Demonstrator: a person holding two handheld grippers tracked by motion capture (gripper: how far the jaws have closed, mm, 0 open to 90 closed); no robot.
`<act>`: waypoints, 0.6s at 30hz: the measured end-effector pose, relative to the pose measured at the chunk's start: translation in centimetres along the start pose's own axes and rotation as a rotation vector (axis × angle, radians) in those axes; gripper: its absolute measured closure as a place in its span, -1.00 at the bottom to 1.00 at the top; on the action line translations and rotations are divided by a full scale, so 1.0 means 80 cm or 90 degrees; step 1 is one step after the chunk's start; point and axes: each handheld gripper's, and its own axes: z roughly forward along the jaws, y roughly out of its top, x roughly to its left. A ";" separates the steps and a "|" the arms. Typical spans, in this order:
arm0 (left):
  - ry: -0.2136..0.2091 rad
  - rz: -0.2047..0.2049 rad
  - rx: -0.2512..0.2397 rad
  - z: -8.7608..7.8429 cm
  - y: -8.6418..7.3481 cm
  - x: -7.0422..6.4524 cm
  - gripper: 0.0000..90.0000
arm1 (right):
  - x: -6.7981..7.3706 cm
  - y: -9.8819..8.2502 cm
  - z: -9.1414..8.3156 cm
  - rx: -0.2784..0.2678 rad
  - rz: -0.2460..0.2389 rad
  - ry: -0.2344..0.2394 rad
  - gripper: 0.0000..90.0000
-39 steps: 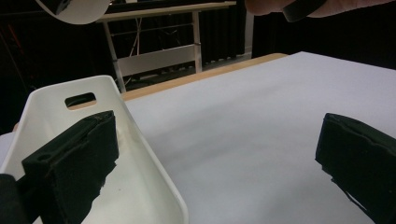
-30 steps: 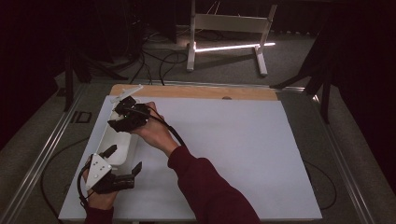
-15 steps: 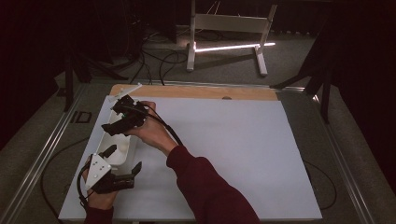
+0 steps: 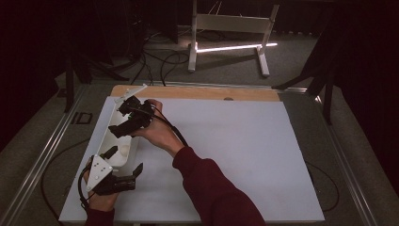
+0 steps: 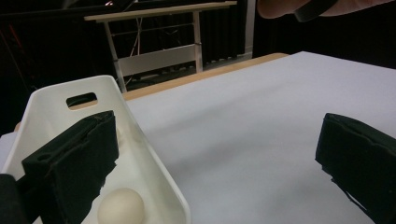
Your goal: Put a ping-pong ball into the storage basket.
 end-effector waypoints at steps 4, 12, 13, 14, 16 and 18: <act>-0.001 0.002 0.002 0.001 0.000 -0.001 -1.00 | -0.004 -0.004 -0.007 -0.005 0.002 -0.004 -0.81; -0.001 0.000 0.003 0.002 0.000 -0.001 -1.00 | -0.013 -0.017 -0.025 -0.012 0.001 -0.020 -0.81; 0.000 0.002 0.004 0.002 0.000 -0.001 -1.00 | -0.015 -0.019 -0.028 -0.011 0.004 -0.021 -0.81; 0.000 0.001 0.004 0.002 0.000 -0.002 -1.00 | -0.016 -0.021 -0.031 -0.013 0.005 -0.023 -0.81; 0.000 0.000 0.005 0.003 0.000 -0.002 -1.00 | -0.017 -0.024 -0.036 -0.015 0.000 -0.032 -0.81; 0.000 0.001 0.008 0.004 0.000 -0.002 -1.00 | -0.019 -0.028 -0.041 -0.018 -0.001 -0.037 -0.81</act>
